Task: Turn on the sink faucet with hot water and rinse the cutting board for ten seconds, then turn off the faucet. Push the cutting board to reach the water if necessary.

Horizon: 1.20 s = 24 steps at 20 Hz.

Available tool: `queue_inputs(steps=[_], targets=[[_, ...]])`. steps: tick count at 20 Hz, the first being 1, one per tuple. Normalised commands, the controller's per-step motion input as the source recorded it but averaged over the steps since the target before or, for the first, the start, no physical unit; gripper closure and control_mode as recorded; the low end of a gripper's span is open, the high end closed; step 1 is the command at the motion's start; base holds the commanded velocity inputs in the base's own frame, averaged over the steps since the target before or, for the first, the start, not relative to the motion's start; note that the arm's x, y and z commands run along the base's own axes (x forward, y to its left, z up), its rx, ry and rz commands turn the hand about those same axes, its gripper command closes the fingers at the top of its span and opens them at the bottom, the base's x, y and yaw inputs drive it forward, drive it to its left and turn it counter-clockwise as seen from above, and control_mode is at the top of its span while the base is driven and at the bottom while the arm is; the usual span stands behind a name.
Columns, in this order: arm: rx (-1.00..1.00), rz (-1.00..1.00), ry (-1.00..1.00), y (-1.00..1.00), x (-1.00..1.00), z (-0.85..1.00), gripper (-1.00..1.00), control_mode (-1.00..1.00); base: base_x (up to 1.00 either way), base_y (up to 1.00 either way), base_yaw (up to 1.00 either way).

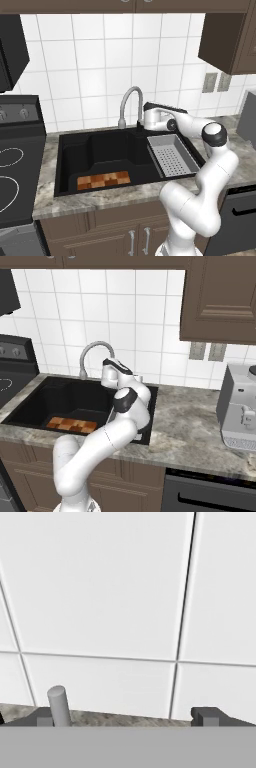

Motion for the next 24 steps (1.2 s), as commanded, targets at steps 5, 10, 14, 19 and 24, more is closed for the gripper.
queue_inputs(steps=[5, 10, 14, 19, 24], targets=[[0.00, 0.00, 0.00, 0.00, 0.05, 0.00, -1.00, -1.00, 0.00, 0.00, 0.00], [0.00, 0.00, 0.00, 0.00, 0.00, 0.00, -1.00, -1.00, 0.00, 0.00, 0.00], [0.00, 0.00, 0.00, 0.00, 0.00, 0.00, -1.00, -1.00, 0.00, 0.00, 0.00], [0.00, 0.00, 0.00, -0.01, 0.00, 0.00, -1.00, -1.00, 0.00, 0.00, 0.00], [0.00, 0.00, 0.00, -0.04, 0.00, 0.00, -1.00, -1.00, 0.00, 0.00, 0.00]])
